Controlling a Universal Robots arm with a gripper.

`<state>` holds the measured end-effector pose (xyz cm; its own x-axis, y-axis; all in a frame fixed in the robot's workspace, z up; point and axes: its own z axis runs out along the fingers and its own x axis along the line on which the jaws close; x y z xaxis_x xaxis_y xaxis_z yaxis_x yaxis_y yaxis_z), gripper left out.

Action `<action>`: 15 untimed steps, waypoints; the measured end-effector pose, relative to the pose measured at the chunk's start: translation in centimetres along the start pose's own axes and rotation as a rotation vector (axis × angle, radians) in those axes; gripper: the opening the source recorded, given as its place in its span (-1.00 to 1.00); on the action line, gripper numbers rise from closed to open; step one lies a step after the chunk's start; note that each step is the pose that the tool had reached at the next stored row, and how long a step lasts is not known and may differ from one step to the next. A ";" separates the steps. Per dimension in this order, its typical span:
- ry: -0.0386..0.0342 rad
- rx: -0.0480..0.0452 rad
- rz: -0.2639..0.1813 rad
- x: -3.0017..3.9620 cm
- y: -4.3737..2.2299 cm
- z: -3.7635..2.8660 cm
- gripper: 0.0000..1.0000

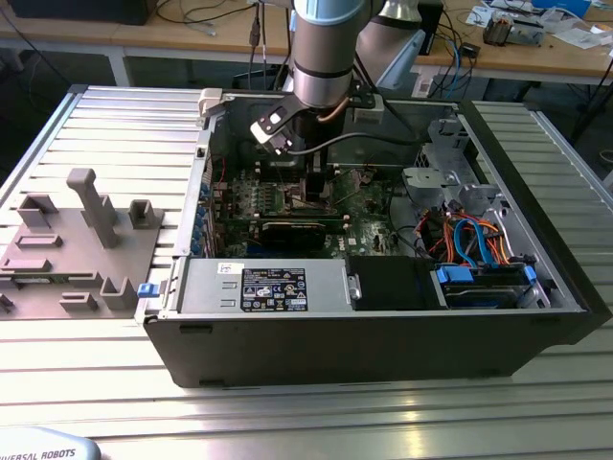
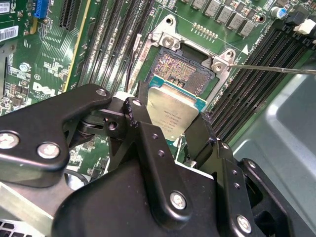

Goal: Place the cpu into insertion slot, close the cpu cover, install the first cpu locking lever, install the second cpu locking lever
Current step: 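Place the cpu into insertion slot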

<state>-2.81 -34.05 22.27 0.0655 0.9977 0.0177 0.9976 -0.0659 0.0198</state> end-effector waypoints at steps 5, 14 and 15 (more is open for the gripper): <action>-0.0001 0.0000 0.000 0.00 -0.01 0.12 0.08; 0.0000 0.0000 -0.001 -0.01 -0.17 0.14 0.08; 0.0002 0.0000 -0.003 0.01 -0.19 0.15 0.08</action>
<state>-2.99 -34.02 22.12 0.0626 0.9979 0.0178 0.9978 -0.0630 0.0198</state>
